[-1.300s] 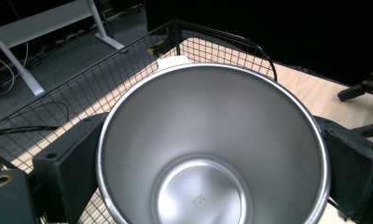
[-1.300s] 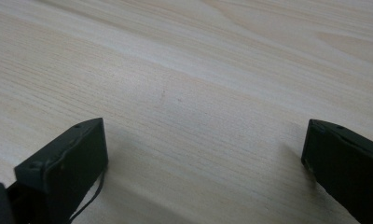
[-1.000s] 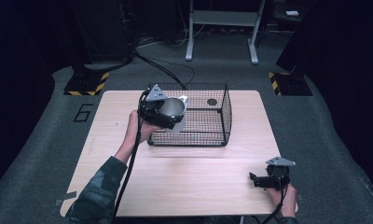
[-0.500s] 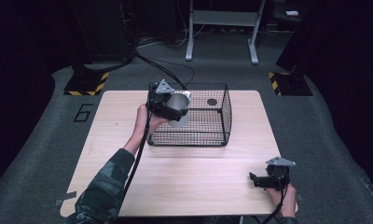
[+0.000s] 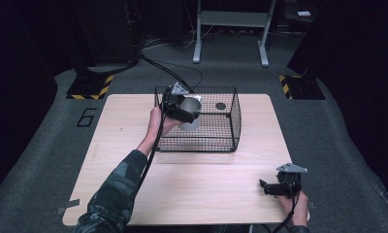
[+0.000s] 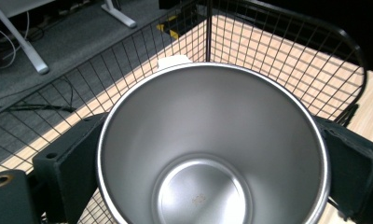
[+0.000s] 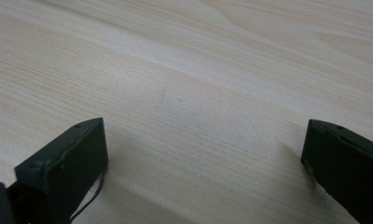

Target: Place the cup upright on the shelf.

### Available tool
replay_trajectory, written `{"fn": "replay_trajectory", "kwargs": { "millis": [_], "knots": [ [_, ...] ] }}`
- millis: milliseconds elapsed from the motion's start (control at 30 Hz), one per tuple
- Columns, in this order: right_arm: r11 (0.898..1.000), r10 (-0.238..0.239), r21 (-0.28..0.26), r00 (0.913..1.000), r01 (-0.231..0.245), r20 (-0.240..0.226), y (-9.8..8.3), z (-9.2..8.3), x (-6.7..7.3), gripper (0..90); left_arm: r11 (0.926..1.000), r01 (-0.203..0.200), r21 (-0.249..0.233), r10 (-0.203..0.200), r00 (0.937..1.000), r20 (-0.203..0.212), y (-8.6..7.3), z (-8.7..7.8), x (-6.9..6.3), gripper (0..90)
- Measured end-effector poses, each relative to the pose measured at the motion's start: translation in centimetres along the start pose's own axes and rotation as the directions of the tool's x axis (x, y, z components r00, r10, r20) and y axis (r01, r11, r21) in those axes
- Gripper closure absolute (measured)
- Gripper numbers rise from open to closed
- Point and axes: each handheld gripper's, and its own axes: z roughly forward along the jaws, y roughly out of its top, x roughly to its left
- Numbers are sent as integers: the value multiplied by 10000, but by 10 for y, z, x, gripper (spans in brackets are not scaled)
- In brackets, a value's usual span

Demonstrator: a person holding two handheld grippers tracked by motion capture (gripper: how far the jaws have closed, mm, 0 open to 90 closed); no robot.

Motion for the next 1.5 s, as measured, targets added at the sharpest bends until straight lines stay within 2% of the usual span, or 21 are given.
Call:
{"fn": "replay_trajectory", "kwargs": {
  "millis": [100,367,467,600,633,833,900,1300,1500],
  "knots": [
    [10000,6,1,10000,-6,3,0,0,0,0,9999,108,86,-108,9999,-43,-2,11,3,61],
    [10000,-5,-20,10000,5,57,0,0,0,0,9988,330,358,-330,9995,-14,-6,27,6,61],
    [10000,-17,-6,10000,17,27,0,0,0,0,9985,240,482,-240,9997,3,-6,32,6,61],
    [10000,-4,-2,10000,4,24,0,0,0,0,9981,323,521,-325,9995,14,-8,38,6,61],
    [10000,18,-10,10000,-18,29,0,0,0,0,9972,276,691,-277,9996,5,-8,42,7,61],
    [10000,3,2,10000,-3,18,0,0,0,0,9946,462,931,-477,9988,139,-12,53,10,61],
    [10000,-31,-6,10000,31,21,0,0,0,0,9935,412,1059,-431,9989,161,-13,56,11,61],
    [10000,-59,-14,10000,59,12,0,0,0,1,9896,280,1410,-323,9991,279,-12,71,8,61],
    [10000,86,-30,9999,-85,52,0,0,1,1,9873,340,1554,-402,9985,366,-11,79,3,61]
  ]
}}
